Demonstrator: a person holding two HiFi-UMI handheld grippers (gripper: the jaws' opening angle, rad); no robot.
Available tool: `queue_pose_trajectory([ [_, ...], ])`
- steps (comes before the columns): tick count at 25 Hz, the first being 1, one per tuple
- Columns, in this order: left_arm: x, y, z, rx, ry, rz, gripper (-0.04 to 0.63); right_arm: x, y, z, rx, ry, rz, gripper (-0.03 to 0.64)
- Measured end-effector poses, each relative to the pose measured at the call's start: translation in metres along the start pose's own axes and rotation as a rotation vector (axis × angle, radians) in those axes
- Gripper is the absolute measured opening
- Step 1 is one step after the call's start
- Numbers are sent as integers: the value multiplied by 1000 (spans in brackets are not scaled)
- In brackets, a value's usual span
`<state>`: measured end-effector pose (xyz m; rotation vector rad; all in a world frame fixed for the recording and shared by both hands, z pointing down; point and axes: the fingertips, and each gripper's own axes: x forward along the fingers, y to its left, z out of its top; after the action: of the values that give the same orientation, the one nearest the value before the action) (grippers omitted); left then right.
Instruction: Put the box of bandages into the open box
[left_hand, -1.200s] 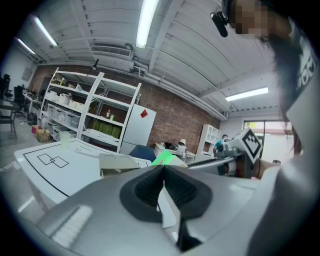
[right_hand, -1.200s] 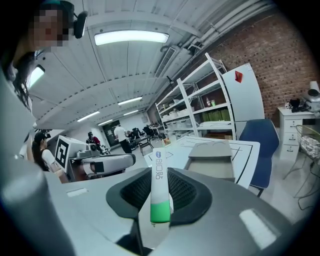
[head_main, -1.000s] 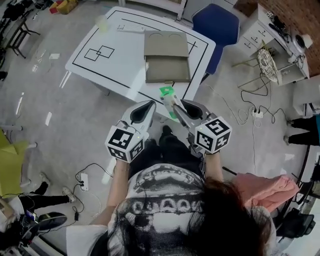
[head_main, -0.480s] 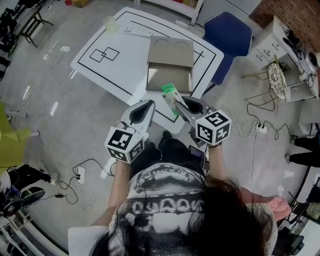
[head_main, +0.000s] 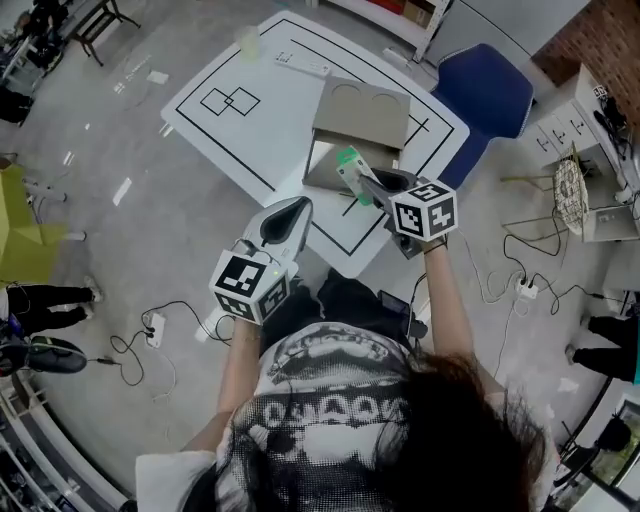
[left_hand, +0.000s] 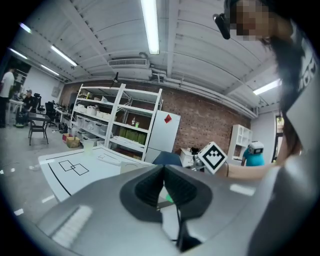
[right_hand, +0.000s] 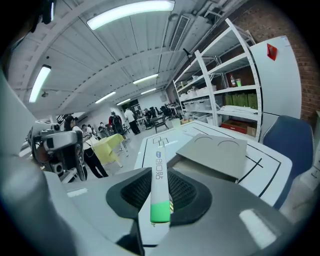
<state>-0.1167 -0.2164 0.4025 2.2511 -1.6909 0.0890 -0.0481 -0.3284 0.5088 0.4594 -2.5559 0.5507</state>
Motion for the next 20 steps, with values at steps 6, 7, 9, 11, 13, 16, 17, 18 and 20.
queue_pose_trajectory([
  [6,-4,7,1,-11,-12,53,0,45,-31,-8,0,118,52,98],
  [7,-5,8,1,-14,-13,61,0,52,-35,-9,7,134,65,98],
  [9,-7,11,0,-23,-16,74,0,66,-40,-11,18,167,91,98],
  [11,-8,14,-1,-32,-20,87,0,79,-42,-15,29,207,121,98],
  [13,-9,16,-1,-41,-26,98,0,90,-44,-19,48,246,152,98],
  [16,-10,18,0,-46,-30,108,0,104,-49,-26,70,301,178,98],
  [17,-10,19,-1,-48,-30,111,0,108,-51,-30,68,323,179,98],
  [18,-10,20,-1,-49,-30,114,0,112,-52,-33,64,345,178,98],
  [20,-11,23,-2,-52,-29,122,0,118,-54,-39,64,378,185,98],
])
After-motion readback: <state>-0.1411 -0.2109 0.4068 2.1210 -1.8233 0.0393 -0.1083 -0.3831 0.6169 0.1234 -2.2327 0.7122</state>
